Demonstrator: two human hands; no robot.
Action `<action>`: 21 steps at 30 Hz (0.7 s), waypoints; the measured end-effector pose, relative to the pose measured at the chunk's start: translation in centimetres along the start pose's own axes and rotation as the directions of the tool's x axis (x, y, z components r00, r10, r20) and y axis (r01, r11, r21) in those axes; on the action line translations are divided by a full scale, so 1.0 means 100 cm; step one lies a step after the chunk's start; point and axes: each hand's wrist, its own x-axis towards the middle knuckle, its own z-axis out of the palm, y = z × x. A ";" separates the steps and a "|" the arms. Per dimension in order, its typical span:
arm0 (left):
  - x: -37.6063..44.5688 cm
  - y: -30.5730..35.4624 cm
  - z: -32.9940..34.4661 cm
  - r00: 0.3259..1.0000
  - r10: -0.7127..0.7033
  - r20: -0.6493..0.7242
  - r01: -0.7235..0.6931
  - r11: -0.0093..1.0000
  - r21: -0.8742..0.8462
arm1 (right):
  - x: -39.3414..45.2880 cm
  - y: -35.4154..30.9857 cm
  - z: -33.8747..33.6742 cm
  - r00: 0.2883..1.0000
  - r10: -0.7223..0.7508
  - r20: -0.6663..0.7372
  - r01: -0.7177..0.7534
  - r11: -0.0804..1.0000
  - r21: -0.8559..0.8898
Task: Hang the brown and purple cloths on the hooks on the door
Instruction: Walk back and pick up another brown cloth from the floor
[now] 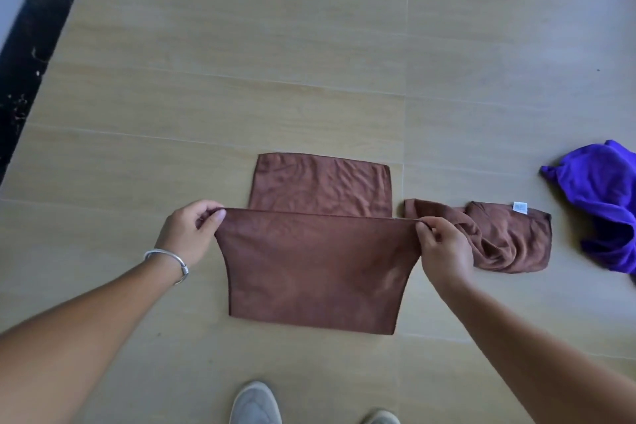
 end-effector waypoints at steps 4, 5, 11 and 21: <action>0.074 -0.004 0.023 0.989 0.143 -0.034 -0.138 0.984 0.114 | 0.069 -0.002 0.035 0.997 -0.017 -0.070 0.018 1.000 0.014; 0.092 -0.005 0.028 0.986 0.163 -0.039 -0.156 0.979 0.134 | 0.087 -0.002 0.043 0.997 -0.017 -0.081 0.020 0.999 0.027; 0.174 -0.020 0.064 0.982 0.184 -0.047 -0.161 0.939 0.303 | 0.171 0.008 0.092 0.980 -0.087 -0.180 0.101 0.993 0.067; 0.067 -0.051 0.141 0.758 0.519 0.395 -0.641 0.480 0.599 | 0.097 0.075 0.122 0.606 -0.690 0.395 0.783 0.430 -0.449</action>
